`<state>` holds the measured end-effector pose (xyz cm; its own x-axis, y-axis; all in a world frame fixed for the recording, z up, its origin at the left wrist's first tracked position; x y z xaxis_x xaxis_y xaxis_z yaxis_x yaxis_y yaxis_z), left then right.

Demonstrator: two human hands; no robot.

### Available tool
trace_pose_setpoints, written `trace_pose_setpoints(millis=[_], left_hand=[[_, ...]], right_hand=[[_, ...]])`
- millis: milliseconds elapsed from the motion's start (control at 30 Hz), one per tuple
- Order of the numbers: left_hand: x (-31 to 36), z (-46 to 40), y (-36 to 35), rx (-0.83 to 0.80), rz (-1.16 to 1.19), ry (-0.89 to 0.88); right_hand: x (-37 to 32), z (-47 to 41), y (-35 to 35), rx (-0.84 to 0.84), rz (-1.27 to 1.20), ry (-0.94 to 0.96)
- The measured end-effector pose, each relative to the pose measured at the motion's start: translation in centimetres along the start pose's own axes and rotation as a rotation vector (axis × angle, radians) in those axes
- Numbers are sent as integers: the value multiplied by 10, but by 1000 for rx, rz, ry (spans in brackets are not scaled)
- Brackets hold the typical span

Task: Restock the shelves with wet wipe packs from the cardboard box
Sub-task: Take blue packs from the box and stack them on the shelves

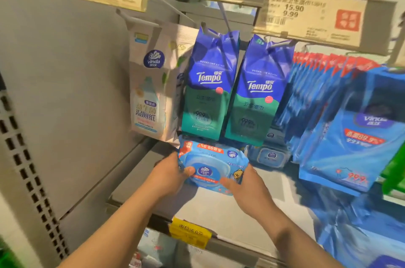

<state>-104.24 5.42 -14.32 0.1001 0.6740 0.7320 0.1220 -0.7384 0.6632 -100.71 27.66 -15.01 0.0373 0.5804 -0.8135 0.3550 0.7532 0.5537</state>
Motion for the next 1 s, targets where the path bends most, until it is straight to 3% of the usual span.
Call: trace_pose_setpoints(millis=[333, 500, 633, 800, 900, 1000], left_hand=[[-7, -34, -26, -73, -166, 45], [-24, -44, -30, -25, -188, 52], [-14, -30, -27, -40, -190, -44], [-7, 26, -4, 14, -135, 112], [4, 71, 15, 87, -137, 68], [15, 122, 40, 158, -188, 10]], right_hand=[[2, -7, -1, 49, -97, -173], [5, 1, 0, 139, 48, -176], [15, 18, 4, 176, 218, -168], [19, 51, 23, 106, 228, -287], [8, 74, 36, 58, 222, -226], [-12, 106, 52, 43, 220, -44]])
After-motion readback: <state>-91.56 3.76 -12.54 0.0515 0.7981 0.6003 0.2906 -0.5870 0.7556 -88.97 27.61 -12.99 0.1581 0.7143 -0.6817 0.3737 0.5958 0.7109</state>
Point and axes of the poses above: each hand's wrist, its own z-axis away from the middle knuckle, its own y-axis out of the back of the hand, x = y × z, the point moved 7 cm from there along -z, towards the middle knuckle, and after that the axes turned 12 degrees about x, right-handed, at the moved point
